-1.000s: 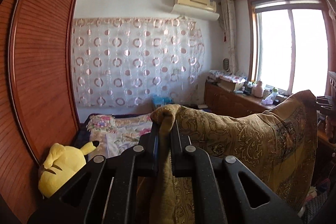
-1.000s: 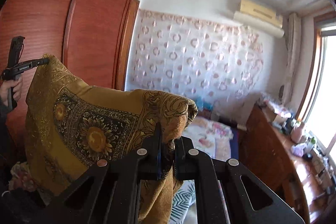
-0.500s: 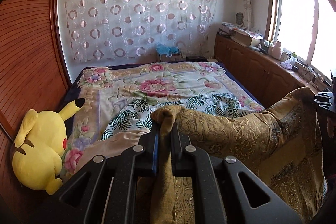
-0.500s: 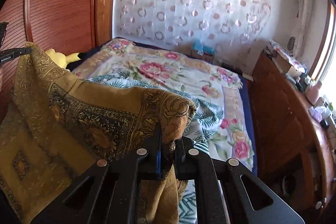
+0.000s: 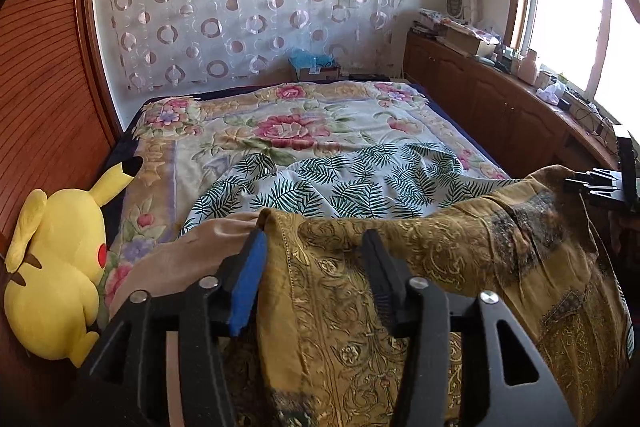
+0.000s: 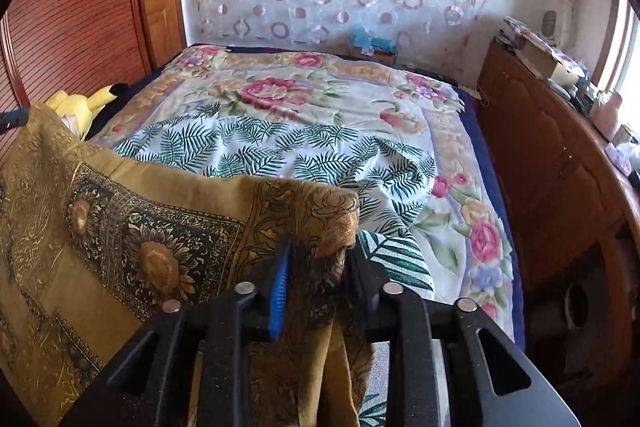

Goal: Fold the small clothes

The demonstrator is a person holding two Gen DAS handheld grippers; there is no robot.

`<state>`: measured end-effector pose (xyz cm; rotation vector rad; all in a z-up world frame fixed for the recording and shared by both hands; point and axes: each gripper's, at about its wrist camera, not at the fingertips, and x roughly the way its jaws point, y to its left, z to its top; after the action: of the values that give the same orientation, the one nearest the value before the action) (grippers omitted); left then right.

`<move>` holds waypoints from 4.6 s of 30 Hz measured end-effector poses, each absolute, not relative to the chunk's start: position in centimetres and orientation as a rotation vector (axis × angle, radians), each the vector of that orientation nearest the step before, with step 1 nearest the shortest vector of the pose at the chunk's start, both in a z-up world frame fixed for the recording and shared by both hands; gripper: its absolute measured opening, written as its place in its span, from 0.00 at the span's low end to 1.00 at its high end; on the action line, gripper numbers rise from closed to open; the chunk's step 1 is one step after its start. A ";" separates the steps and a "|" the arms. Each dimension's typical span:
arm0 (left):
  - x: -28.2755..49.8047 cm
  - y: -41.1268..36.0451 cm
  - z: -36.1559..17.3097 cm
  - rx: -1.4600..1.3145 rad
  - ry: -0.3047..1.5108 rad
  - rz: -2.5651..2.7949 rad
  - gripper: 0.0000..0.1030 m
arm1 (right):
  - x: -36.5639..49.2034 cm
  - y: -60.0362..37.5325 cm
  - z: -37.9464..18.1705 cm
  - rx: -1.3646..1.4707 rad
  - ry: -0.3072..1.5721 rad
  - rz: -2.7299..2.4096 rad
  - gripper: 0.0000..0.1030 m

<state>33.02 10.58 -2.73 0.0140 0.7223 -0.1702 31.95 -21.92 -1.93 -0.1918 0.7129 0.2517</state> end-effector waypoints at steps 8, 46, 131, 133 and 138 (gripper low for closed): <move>28.8 11.3 -4.0 0.007 0.758 -0.190 0.77 | 24.8 -22.7 -2.4 -0.167 0.738 0.275 0.48; 27.1 10.7 -9.9 0.035 0.893 -0.183 0.43 | 22.2 -21.5 -5.1 -0.126 0.785 0.323 0.05; -4.0 10.1 -9.9 -0.093 0.757 -0.218 0.06 | 8.2 -20.7 -12.2 -0.139 0.738 0.216 0.41; -4.8 10.8 -10.1 -0.115 0.771 -0.224 0.06 | 7.7 -21.0 -11.9 -0.133 0.738 0.219 0.41; -5.3 11.6 -11.4 -0.120 0.858 -0.212 0.07 | 7.5 -21.0 -11.9 -0.135 0.736 0.219 0.41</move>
<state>-5.31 11.64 -11.35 -0.1205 0.8583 -0.2119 7.51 -21.04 -11.86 -0.1353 0.7364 0.2191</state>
